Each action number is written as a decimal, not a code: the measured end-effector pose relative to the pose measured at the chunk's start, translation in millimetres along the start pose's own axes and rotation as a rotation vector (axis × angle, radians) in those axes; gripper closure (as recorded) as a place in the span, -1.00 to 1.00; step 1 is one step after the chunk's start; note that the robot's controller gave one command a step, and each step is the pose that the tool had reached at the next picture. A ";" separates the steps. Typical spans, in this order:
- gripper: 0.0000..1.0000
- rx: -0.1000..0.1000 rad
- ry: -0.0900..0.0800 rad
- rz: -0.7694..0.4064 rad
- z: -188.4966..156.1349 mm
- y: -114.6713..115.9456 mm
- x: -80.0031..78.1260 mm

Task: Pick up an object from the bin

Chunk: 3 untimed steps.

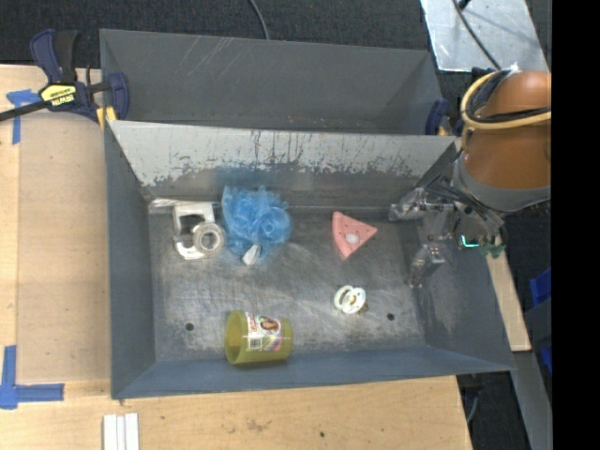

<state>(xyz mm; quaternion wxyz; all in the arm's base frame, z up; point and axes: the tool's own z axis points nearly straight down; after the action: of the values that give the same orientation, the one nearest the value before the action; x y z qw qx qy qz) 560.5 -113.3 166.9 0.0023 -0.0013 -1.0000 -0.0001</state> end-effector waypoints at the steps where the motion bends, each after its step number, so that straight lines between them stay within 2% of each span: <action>1: -1.00 0.001 -0.008 -0.002 -4.2 0.4 -1.9; 2: -1.00 0.002 -0.010 -0.119 52.0 32.5 17.7; 3: -1.00 0.000 -0.004 -0.081 53.0 61.8 29.4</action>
Offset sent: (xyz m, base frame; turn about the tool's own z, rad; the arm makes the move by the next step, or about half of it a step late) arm -0.0346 0.0590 -0.0969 -0.2122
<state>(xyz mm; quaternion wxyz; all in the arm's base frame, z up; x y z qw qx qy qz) 531.1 -51.4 114.1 0.0004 0.0391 -0.9992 -0.0001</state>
